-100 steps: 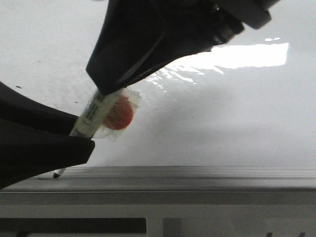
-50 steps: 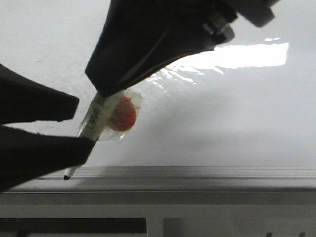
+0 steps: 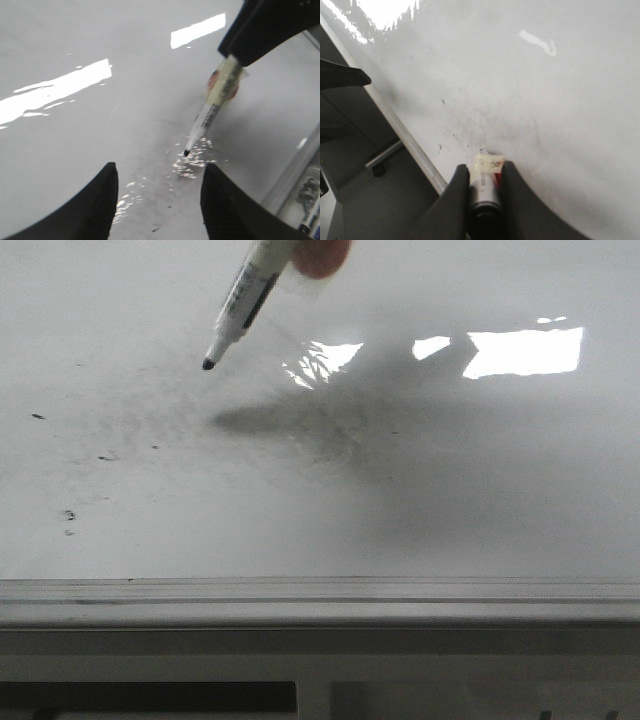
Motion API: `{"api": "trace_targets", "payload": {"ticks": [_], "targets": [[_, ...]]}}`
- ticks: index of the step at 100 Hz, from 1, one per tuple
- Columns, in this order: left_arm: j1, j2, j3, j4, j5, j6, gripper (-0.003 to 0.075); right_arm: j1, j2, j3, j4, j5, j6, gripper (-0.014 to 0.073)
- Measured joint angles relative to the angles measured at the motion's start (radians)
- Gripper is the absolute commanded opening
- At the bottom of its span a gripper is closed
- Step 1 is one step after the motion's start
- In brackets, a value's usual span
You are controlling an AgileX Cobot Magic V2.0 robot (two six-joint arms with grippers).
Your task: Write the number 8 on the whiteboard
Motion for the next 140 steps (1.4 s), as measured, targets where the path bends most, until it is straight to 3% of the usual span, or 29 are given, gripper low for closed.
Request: {"api": "trace_targets", "payload": {"ticks": [23,47,74,98,140], "targets": [[0.115,-0.017,0.000,-0.013,0.009,0.000,0.0356,-0.092,0.016,-0.056,0.000,0.006,0.001,-0.0059],[0.122,-0.017,0.000,-0.014,0.009,0.000,0.0356,-0.090,0.093,-0.063,0.023,0.047,0.010,-0.0059],[0.122,-0.017,0.000,-0.015,0.009,0.000,0.0356,-0.083,0.035,-0.061,-0.106,0.209,0.100,-0.0059],[0.122,-0.017,0.000,-0.015,0.009,0.000,0.0356,-0.014,0.101,-0.047,-0.094,0.120,0.114,-0.0059],[0.122,-0.017,0.000,-0.013,0.007,0.000,0.0356,-0.039,0.068,-0.100,-0.217,0.038,0.180,-0.0059]]}}
